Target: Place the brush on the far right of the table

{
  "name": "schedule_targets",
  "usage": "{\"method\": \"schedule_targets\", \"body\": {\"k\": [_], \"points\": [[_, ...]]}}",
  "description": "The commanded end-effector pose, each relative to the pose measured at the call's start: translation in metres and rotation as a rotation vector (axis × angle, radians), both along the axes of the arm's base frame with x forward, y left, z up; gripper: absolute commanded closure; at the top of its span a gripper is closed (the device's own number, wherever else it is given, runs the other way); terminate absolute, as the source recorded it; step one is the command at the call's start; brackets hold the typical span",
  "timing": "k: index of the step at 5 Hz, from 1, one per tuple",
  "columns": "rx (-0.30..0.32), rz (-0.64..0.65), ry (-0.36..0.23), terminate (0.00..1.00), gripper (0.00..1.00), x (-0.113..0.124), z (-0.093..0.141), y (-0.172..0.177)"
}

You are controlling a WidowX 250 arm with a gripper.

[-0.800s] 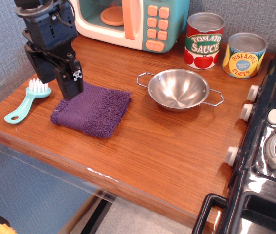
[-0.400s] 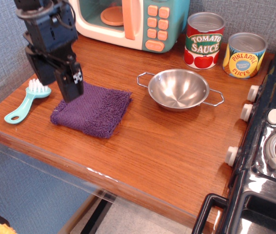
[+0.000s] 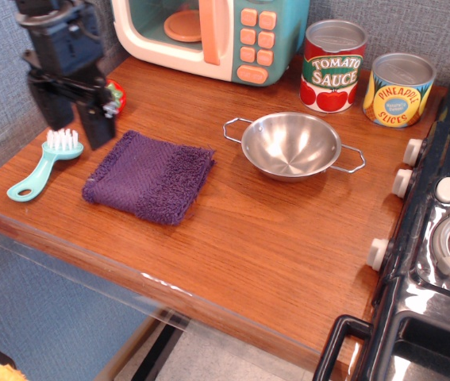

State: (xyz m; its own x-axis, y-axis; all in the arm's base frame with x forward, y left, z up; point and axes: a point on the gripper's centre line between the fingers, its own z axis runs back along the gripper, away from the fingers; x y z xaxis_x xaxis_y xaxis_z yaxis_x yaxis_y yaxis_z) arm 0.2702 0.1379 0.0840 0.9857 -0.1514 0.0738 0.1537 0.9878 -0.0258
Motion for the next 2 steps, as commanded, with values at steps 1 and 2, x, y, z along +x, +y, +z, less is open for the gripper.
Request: {"method": "schedule_targets", "body": {"k": [1,2], "points": [[0.163,0.213,-0.053,0.0,0.0,0.002,-0.01,0.058],[0.206,0.314,-0.038,0.0,0.0,-0.006,-0.023,0.067]]}}
